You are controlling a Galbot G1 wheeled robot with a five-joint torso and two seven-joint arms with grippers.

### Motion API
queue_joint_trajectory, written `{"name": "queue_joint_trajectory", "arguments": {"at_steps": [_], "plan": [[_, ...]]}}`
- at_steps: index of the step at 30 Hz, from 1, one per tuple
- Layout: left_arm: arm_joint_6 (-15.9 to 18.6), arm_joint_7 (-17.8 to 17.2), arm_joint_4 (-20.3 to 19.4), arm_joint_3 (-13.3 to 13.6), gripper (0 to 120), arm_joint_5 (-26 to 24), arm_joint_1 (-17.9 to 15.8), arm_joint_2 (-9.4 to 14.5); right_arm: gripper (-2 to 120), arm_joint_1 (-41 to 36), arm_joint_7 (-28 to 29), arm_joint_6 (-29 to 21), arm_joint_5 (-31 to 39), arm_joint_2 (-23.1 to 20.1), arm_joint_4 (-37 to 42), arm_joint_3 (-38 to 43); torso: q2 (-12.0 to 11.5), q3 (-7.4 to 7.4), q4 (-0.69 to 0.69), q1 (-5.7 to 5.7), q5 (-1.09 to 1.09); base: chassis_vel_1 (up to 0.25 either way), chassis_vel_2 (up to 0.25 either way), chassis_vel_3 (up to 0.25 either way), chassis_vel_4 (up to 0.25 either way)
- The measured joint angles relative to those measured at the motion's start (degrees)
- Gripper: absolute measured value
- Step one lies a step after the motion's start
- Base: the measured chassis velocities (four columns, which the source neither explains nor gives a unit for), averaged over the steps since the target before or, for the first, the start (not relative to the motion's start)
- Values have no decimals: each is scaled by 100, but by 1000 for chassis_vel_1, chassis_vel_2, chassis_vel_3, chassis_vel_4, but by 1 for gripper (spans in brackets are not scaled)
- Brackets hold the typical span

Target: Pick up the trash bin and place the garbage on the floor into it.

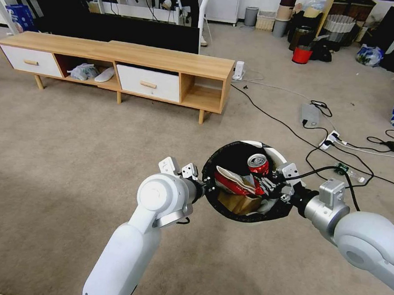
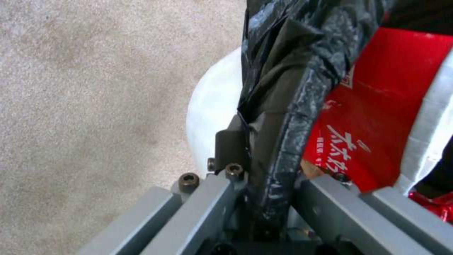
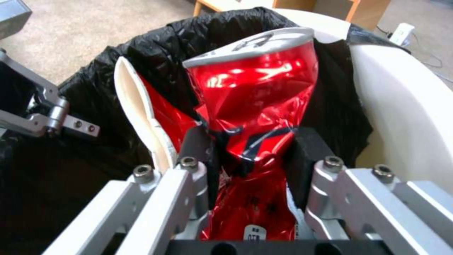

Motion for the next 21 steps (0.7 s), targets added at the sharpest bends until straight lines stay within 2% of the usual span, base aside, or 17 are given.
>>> {"name": "queue_joint_trajectory", "arguments": {"at_steps": [2, 3, 4, 5, 7, 8, 11, 14, 15, 16, 19, 21], "plan": [[2, 2, 10, 6, 0, 1, 3, -8, 38, 3, -2, 1, 13, -12, 15, 4, 1, 0, 0, 0, 0, 0, 0, 0, 0], [2, 2, 10, 6, 0, 1, 3, -8, 38, 3, -2, 1, 13, -12, 15, 4, 1, 0, 0, 0, 0, 0, 0, 0, 0], [7, 12, 31, 12, 0, 17, 11, -19, 46, 4, -29, 9, 25, -23, 30, 18, 1, 0, 0, 0, 0, 0, 0, 0, 0], [7, 12, 31, 12, 0, 17, 11, -19, 46, 4, -29, 9, 25, -23, 30, 18, 1, 0, 0, 0, 0, 0, 0, 0, 0], [12, 40, 70, 19, 0, 58, 27, -54, 57, 7, -57, 37, 28, -30, 54, 32, 2, 0, 0, 0, 0, 0, 0, 0, 0], [12, 40, 70, 19, 0, 58, 27, -54, 57, 7, -57, 37, 28, -30, 54, 32, 2, 0, 0, 0, 0, 0, 0, 0, 0], [23, 84, 109, 29, 0, 136, 64, -93, 74, 7, -91, 44, 23, -33, 84, 52, 2, 0, 0, 0, 0, 0, 0, 0, 0], [27, 94, 115, 30, 0, 157, 76, -102, 78, 9, -98, 44, 24, -37, 96, 54, 1, 0, 0, 0, 0, 0, 0, 0, 0], [30, 99, 122, 31, 0, 180, 89, -108, 85, 15, -117, 46, 25, -42, 113, 62, 2, 0, 0, 0, 0, 0, 0, 0, 0], [30, 99, 122, 31, 0, 180, 89, -108, 85, 15, -117, 46, 25, -42, 113, 62, 2, 0, 0, 0, 0, 0, 0, 0, 0], [37, 117, 133, 34, 0, 215, 107, -128, 99, 26, -178, 54, 32, -50, 135, 73, 2, 0, 0, 0, 0, 0, 0, 0, 0], [39, 117, 138, 34, 0, 225, 110, -139, 99, 27, -190, 56, 33, -50, 138, 81, 2, 0, 0, 0, 0, 0, 0, 0, 0]]}}
